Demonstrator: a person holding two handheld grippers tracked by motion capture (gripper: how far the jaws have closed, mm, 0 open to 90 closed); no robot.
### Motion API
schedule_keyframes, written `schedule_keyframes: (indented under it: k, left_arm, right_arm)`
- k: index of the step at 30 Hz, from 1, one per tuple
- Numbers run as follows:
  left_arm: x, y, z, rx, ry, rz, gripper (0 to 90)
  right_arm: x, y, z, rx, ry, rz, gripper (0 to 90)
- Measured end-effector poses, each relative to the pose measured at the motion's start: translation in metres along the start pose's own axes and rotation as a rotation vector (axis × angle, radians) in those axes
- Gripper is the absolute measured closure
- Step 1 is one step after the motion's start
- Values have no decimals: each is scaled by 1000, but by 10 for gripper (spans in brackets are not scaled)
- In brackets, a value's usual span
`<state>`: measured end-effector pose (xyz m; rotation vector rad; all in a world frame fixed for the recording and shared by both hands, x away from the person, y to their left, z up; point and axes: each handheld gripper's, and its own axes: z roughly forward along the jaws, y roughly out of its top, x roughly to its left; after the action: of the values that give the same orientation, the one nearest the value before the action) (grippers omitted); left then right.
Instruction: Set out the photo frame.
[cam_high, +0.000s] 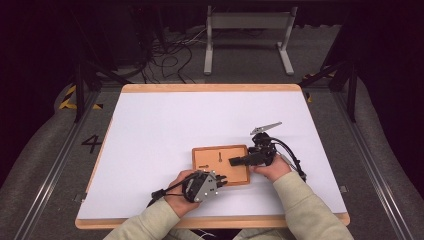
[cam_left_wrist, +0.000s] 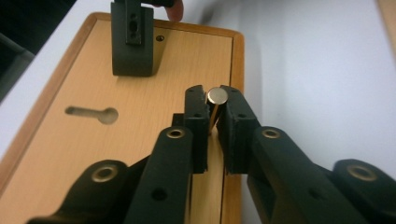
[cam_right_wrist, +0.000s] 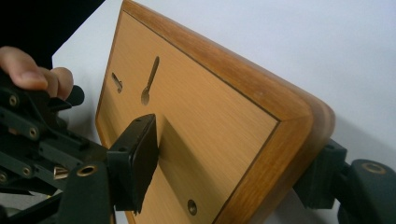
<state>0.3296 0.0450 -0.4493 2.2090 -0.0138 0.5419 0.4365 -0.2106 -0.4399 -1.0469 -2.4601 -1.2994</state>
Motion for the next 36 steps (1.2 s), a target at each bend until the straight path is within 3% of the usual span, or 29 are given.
schedule_keyframes:
  k: [4,5,6,8,12,13,21,31,36]
  left_arm:
    - [7,-3,-24,-66,-52,-96,663]
    - [9,-4,-31,-82,-60,-144,647]
    - [11,-4,-34,-107,-61,-153,632]
    - [16,-8,-44,-127,-47,-212,615]
    - [26,-16,-57,-148,-18,-273,594]
    - [27,-18,-60,-150,-18,-310,594]
    - [37,-24,-74,-180,26,-400,584]
    - [50,-37,-98,-230,152,-494,576]
    - [56,-50,-100,-212,190,-539,554]
  right_arm:
    - [4,1,-6,-8,3,-40,365]
    - [5,1,-7,-8,4,-50,370]
    - [6,1,-8,-9,1,-64,376]
    - [9,1,-10,-11,-2,-79,381]
    - [15,0,-14,-7,-16,-130,398]
    - [17,0,-16,-5,-20,-147,401]
    - [33,-4,-24,8,-67,-284,419]
    - [60,-13,-34,38,-169,-448,452]
    - [70,-18,-38,54,-207,-522,473]
